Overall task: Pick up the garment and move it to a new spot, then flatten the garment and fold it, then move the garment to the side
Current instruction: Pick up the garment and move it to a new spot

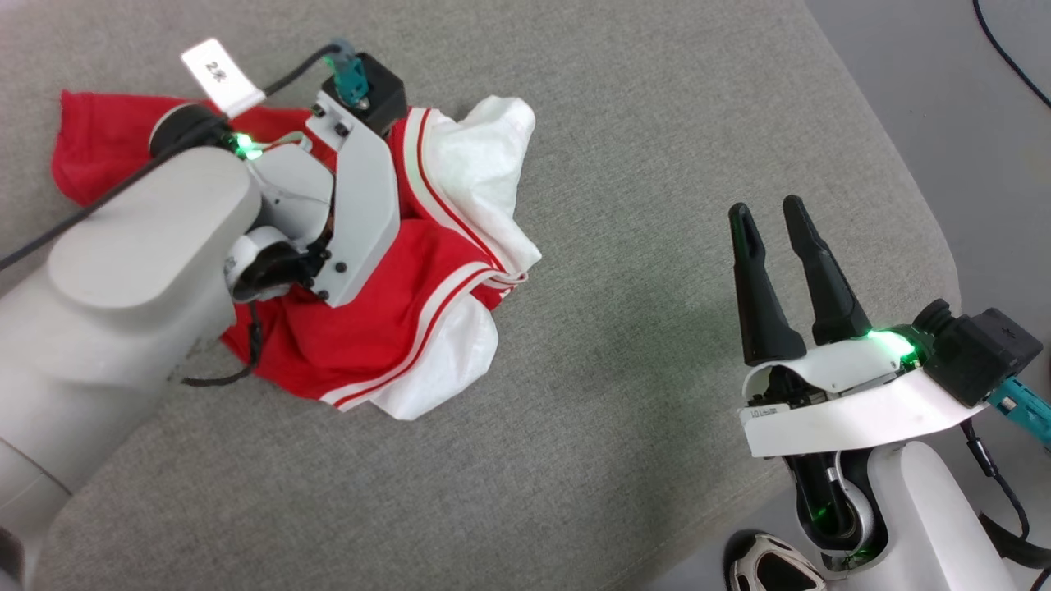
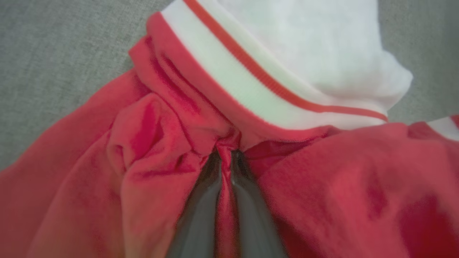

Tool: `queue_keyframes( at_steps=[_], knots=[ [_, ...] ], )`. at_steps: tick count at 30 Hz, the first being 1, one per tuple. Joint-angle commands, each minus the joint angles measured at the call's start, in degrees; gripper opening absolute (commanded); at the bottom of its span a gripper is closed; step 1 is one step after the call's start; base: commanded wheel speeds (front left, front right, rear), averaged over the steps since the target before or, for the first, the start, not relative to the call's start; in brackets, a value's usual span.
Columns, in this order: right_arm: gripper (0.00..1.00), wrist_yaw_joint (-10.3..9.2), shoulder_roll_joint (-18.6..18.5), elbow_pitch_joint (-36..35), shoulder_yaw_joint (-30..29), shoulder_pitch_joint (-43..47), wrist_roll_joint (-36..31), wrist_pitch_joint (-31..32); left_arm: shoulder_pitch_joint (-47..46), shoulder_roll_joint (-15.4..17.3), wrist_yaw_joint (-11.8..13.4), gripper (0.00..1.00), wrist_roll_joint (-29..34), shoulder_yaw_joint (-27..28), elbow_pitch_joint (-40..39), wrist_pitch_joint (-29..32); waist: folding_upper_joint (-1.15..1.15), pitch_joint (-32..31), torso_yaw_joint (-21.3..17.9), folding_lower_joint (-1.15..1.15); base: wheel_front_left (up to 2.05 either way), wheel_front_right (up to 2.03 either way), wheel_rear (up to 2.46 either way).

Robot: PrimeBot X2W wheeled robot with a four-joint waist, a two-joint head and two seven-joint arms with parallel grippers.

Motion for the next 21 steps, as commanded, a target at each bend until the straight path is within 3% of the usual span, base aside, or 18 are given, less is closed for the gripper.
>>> queue_keyframes(
  at_steps=[1, 9, 10, 12, 13, 14, 15, 21],
  knots=[
    [1.00, -0.07, 0.18, -0.25, 0.04, -0.49, -0.19, -0.04, 5.89, 1.71, 0.54, 0.00, 2.51, -2.90, 2.52, 2.54, 0.00, 0.77, -0.21, 0.00, 0.00, 0.00, 0.00],
    [1.00, -0.07, 0.18, 0.53, 0.98, -1.07, -1.67, -0.03, 7.04, 1.38, 0.56, 0.00, 2.90, -3.07, 1.59, -2.09, 0.00, -0.26, 1.15, 0.00, 0.00, 0.00, 0.00],
    [1.00, -0.07, 0.16, 0.71, 0.90, -1.08, -2.07, -0.03, 6.46, 0.94, 0.56, 0.21, 2.27, -2.93, 1.40, -3.84, 0.00, -0.74, 1.78, 0.00, 0.00, 0.00, 0.00],
    [1.00, -0.07, 0.15, 1.13, 0.86, -0.98, -3.13, -0.04, 5.11, -0.18, 0.49, 0.49, 1.49, -2.57, 0.60, -6.97, 0.00, -1.73, 3.31, 0.00, 0.00, 0.00, 0.00],
    [1.00, -0.07, 0.15, 1.48, 0.83, -0.88, -3.93, -0.03, 4.82, -0.74, 0.38, 0.80, 1.52, -2.43, -0.06, -8.56, 0.00, -2.41, 4.20, 0.00, 0.00, 0.00, 0.00],
    [1.00, -0.07, 0.14, 1.67, 0.87, -0.84, -4.64, -0.04, 4.38, -1.17, 0.35, 0.96, 1.14, -2.28, -0.60, -10.46, 0.00, -3.11, 5.13, 0.00, 0.00, 0.00, 0.00],
    [1.00, -0.07, 0.14, 2.01, 0.73, -0.69, -5.56, -0.03, 4.19, -1.87, 0.35, 1.00, 0.36, -2.11, -0.87, -12.50, 0.00, -3.89, 6.13, 0.00, 0.00, 0.00, 0.00],
    [1.00, -0.07, 0.10, 4.10, -0.11, 0.46, -9.69, -0.04, 3.37, -4.17, 0.35, 1.00, -0.05, -1.59, -1.71, -26.42, 0.00, -8.38, 12.07, 0.00, 0.00, 0.00, 0.00]
  ],
)
